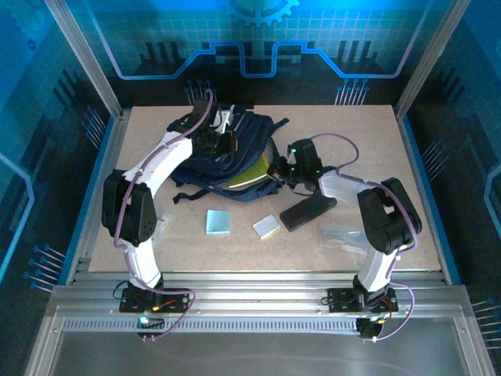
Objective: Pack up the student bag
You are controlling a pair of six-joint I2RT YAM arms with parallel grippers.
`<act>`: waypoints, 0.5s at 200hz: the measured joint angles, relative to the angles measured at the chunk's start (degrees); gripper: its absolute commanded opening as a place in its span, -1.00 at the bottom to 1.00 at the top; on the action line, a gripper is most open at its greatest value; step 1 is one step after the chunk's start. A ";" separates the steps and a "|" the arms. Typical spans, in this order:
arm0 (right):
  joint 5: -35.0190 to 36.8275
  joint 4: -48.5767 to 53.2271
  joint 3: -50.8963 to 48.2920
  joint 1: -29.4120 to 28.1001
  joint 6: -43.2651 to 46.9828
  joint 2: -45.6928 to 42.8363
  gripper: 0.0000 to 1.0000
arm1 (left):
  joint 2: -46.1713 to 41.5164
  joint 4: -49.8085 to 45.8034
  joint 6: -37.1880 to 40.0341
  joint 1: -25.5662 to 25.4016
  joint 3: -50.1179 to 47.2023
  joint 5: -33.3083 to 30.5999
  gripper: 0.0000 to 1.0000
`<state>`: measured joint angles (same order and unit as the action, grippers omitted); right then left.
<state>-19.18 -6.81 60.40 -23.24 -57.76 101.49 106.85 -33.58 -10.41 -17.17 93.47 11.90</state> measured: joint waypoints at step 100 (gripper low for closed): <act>-23.43 23.89 27.50 5.84 23.93 16.87 -1.00 | 0.00 -1.36 1.95 -0.02 1.33 3.21 -1.00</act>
<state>-42.61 17.08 87.90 -17.41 -33.82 118.37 106.85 -34.94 -8.47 -17.19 94.80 15.11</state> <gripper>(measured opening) 0.062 0.063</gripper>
